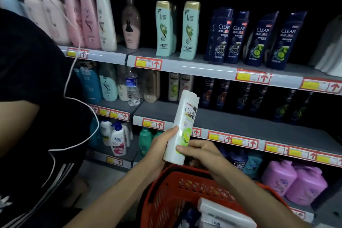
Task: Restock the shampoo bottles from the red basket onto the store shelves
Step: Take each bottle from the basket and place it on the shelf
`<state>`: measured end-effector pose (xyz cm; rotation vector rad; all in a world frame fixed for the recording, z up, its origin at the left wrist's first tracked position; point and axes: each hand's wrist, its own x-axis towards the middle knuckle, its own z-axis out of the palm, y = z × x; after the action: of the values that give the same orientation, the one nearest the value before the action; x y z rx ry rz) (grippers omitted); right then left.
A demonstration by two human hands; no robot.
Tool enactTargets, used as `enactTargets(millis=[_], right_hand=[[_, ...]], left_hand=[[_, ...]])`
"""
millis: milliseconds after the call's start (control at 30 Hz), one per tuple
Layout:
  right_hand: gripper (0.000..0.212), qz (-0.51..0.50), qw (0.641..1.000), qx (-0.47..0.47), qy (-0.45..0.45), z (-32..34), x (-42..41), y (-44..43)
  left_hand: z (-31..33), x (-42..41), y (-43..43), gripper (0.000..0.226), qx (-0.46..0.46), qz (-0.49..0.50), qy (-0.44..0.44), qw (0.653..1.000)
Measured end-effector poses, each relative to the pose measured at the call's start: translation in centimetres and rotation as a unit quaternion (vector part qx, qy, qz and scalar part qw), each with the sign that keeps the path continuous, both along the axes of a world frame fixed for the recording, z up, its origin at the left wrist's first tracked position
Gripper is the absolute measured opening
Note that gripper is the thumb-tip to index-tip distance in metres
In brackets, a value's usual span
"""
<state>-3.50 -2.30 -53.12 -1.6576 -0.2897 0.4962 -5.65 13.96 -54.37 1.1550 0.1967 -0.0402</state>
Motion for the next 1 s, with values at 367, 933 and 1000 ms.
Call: enactTargets(millis=[367,933,1000], right_hand=[[0.026,-0.062,0.997,0.011,-0.046,-0.3,5.4,4.4],[0.04,-0.197,0.943,-0.057,-0.263,-3.3,22.4,12.4],[0.038,-0.208,0.939,-0.052,-0.271,-3.9,24.1,13.2]], left_hand=[[1.7,4.1,5.7,0.041,0.497,0.015,-0.122,0.859],[-2.7,21.7,9.2,0.055,0.295,0.191,-0.151,0.924],[-3.1,23.5,9.3,0.055,0.276,0.209,-0.157,0.925]])
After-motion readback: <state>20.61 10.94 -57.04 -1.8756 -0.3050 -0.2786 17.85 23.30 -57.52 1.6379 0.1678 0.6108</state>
